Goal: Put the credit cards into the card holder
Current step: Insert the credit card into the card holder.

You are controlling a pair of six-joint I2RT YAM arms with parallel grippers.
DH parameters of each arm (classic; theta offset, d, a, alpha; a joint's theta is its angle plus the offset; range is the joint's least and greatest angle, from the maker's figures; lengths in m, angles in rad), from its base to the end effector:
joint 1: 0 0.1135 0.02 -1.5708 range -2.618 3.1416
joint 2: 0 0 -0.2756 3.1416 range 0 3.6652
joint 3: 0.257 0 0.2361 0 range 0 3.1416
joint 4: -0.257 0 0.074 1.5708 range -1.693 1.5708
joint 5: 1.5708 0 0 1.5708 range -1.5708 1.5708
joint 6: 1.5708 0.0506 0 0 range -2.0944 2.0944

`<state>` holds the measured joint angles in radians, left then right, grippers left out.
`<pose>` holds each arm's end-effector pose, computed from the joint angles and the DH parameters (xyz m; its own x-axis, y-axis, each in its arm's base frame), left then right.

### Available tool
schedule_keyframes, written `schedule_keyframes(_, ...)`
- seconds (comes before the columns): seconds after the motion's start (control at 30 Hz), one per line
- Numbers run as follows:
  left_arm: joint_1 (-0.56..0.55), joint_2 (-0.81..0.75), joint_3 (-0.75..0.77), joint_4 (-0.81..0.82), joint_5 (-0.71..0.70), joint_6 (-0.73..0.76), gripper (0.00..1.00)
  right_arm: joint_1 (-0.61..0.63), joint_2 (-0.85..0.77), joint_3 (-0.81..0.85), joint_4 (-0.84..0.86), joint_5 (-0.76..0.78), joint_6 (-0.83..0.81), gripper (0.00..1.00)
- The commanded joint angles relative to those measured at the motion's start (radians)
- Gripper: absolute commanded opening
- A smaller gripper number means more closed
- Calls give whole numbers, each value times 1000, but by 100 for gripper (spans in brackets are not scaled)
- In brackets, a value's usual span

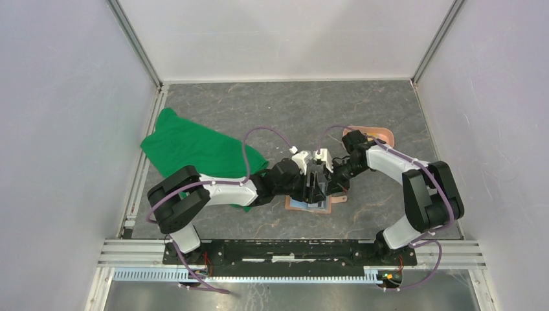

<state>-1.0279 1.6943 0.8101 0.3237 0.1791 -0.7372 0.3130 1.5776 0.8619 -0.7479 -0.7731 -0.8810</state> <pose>0.1731 -0.3043 0.1826 -0.8221 0.0821 -0.5634 0.4969 0.5867 -0.6395 0.2226 0.1092 0.1750 -0.3772 -0.7024 -0.6037 -0.9152 0.1826 0.3593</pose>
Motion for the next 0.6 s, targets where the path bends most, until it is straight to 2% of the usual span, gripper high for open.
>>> schedule_keyframes(0.0,-4,-67,10,28,7,-28,71,-23,-56,20,18,-53,-32,0)
schedule_keyframes(0.3,13,-95,-24,2,-44,-10,70,-35,-53,12,9,-182,-39,0)
schedule_keyframes(0.43,24,-94,-45,23,-49,-16,70,-33,11,11,25,-258,5,0)
schedule_keyframes(0.57,33,-81,-58,52,-43,-30,70,-25,90,29,21,-235,33,0)
